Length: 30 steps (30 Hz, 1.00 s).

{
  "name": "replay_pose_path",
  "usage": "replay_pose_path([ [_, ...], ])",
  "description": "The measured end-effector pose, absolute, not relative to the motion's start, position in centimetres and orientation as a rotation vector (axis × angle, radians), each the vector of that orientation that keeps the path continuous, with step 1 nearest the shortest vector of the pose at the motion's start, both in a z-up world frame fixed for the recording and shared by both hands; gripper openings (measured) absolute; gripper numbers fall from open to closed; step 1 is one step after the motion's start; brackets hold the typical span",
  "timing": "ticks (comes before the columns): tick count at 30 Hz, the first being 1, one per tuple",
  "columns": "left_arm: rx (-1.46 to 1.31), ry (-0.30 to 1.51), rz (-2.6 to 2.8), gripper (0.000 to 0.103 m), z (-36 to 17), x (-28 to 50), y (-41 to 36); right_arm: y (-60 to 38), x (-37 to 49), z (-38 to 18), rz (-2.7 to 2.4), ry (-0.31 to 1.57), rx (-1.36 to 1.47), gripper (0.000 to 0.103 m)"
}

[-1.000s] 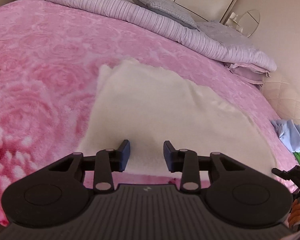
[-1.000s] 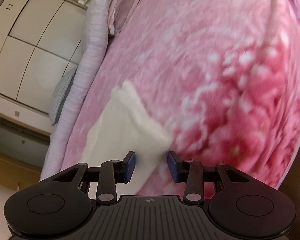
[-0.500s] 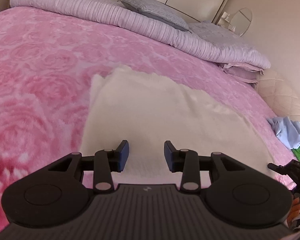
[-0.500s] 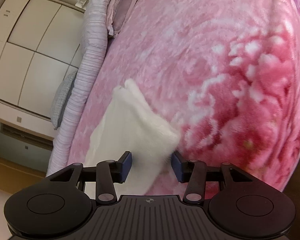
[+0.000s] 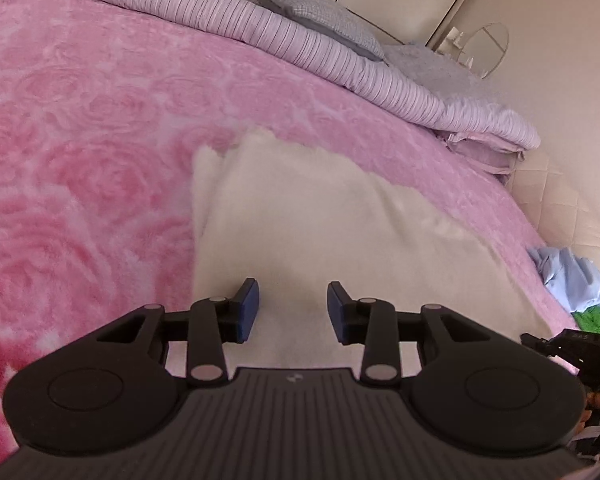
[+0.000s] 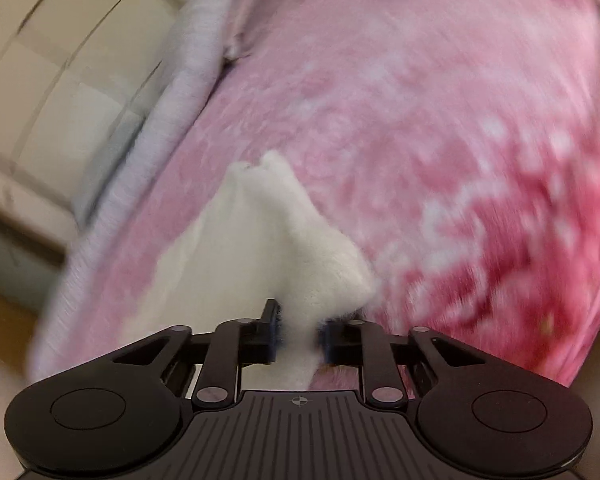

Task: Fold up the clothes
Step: 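Grasp the edge of the folded cream sweater with both grippers, then lift the held edge with both grippers and fold it over the sweater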

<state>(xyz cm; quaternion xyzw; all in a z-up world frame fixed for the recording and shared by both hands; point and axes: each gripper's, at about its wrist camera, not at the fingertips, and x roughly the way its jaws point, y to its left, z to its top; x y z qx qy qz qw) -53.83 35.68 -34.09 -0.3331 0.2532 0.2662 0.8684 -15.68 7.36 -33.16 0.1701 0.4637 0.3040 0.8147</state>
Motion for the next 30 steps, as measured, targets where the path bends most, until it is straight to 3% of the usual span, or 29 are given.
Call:
replay_pose_path([
  [3, -0.753, 0.507, 0.541, 0.029, -34.1, -54.7, 36.6, 10.4, -18.4, -30.4, 0.684, 0.810, 0.090, 0.014],
  [8, -0.917, 0.427, 0.493, 0.029, -34.5, -57.3, 38.2, 15.8, -28.1, -25.7, 0.902, 0.293, -0.295, 0.010],
  [13, -1.108, 0.325, 0.451, 0.029, -35.7, -60.0, 39.2, 19.4, -37.8, -27.3, 1.230, 0.039, -0.591, 0.009],
  [18, -1.282, 0.250, 0.394, 0.031, -37.3, -61.7, 39.4, 21.4, -43.4, -32.0, 1.480, 0.083, -0.848, 0.016],
  [20, -1.319, 0.237, 0.372, 0.032, -37.6, -61.8, 39.4, 21.1, -44.1, -32.6, 1.494, 0.064, -0.884, 0.037],
  [25, -1.391, 0.193, 0.329, 0.040, -37.9, -61.2, 39.7, 19.0, -40.4, -29.3, 1.563, 0.243, -0.605, 0.041],
  [30, -1.470, 0.191, 0.306, 0.043, -38.9, -59.3, 40.8, 16.5, -31.3, -27.8, 1.311, 0.635, -0.100, 0.041],
])
